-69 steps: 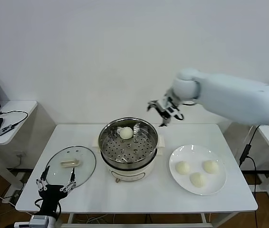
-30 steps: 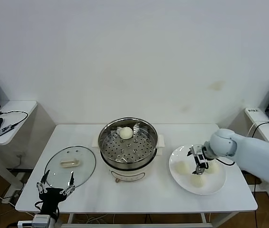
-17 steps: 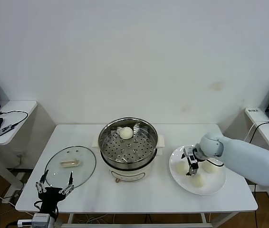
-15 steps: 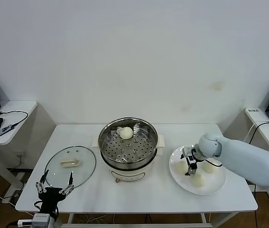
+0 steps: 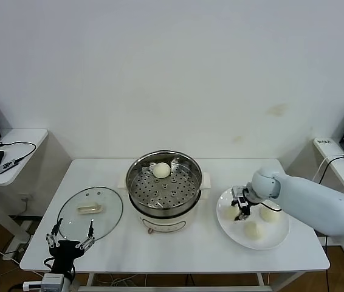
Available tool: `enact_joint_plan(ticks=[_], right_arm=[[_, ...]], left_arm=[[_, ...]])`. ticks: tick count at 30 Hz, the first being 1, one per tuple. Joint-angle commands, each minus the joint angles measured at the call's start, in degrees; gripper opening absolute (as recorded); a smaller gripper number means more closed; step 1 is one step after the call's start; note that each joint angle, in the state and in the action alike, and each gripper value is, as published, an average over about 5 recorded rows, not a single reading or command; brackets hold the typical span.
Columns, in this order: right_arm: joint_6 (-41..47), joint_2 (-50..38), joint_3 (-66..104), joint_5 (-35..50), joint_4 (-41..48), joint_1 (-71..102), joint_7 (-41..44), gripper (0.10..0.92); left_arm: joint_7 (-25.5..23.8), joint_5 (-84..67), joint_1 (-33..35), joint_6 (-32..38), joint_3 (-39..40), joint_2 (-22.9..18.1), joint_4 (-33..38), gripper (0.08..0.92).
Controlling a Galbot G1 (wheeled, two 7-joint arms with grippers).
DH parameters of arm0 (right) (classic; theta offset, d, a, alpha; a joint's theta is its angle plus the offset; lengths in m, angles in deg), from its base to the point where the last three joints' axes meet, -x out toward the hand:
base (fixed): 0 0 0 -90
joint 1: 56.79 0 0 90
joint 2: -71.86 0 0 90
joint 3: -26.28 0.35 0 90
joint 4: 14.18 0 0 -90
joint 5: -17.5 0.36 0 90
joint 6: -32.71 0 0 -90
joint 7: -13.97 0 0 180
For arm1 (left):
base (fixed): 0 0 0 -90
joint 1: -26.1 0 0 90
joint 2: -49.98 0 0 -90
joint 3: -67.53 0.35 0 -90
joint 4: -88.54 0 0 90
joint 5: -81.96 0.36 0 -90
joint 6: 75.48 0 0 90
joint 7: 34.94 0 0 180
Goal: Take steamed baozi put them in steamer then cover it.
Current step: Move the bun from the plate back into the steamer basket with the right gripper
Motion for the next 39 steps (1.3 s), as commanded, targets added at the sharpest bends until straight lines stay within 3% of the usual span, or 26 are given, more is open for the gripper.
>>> enact_joint_plan(ticks=[1, 10, 16, 27, 33, 39], right_arm=[[0.0, -1.6, 0.0, 0.7, -1.1, -4.2, 2.4, 0.536], [1.1, -7.5, -5.3, 6.9, -7.4, -19.2, 4.0, 0.544], [2.4, -6.2, -11.0, 13.1, -11.3, -32.3, 3.7, 0.551], [9.2, 11.4, -14.8, 26.8, -10.8, -38.4, -1.8, 0.560], [12.6, 24.1, -12.5, 28.7, -3.9, -32.1, -5.5, 0.562], [14.5, 31.2, -11.8, 27.3, 2.4, -26.4, -7.2, 0.568]], left_arm=[[0.0, -0.1, 0.0, -0.1, -0.1, 0.1, 0.4, 0.823], [0.0, -0.3, -0.1, -0.5, 0.4, 0.3, 1.7, 0.823], [0.1, -0.6, -0.4, -0.5, 0.5, 0.7, 2.1, 0.823], [0.0, -1.3, -0.8, -0.7, -0.7, 1.6, 2.0, 0.823], [0.0, -1.6, -0.7, -0.8, -1.9, 1.5, 1.9, 0.823], [0.0, -1.7, -0.5, -0.7, -2.8, 1.0, 2.3, 0.823]])
